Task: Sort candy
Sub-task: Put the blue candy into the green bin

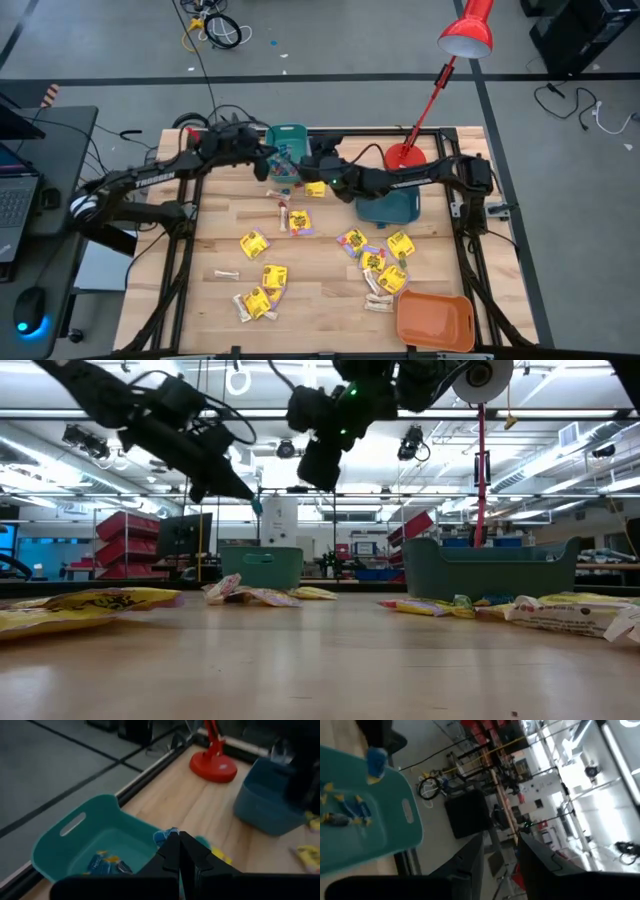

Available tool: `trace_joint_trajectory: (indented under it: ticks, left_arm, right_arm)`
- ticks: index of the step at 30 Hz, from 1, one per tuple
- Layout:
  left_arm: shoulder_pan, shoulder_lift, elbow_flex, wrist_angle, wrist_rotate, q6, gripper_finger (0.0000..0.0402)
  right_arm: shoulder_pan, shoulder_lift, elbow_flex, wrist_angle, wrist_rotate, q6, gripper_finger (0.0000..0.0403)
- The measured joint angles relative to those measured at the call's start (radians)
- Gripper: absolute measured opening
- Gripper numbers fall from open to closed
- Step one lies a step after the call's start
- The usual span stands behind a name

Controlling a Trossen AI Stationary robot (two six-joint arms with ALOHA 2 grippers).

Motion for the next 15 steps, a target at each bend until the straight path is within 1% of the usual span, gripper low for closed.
trace_joint_trajectory:
  ticks: [2, 4, 9, 12, 15]
  left_arm:
    - [0.006, 0.054, 0.032, -0.010, 0.000, 0.022, 0.0000]
    - [0.012, 0.104, 0.064, -0.011, 0.001, 0.026, 0.0000]
    - [0.020, 0.208, 0.117, -0.013, 0.008, 0.049, 0.0000]
    - [0.021, 0.254, 0.132, -0.014, 0.009, 0.051, 0.0000]
    - [0.023, 0.295, 0.140, -0.021, 0.010, 0.048, 0.0000]
  right_arm:
    - [-0.011, -0.036, 0.000, -0.092, -0.020, 0.069, 0.0106]
    - [-0.025, -0.079, 0.000, -0.197, -0.068, 0.165, 0.0105]
    - [-0.072, -0.178, 0.000, -0.437, -0.245, 0.401, 0.0099]
    - [-0.098, -0.213, 0.000, -0.524, -0.325, 0.496, 0.0098]
    - [-0.111, -0.226, 0.000, -0.562, -0.366, 0.542, 0.0098]
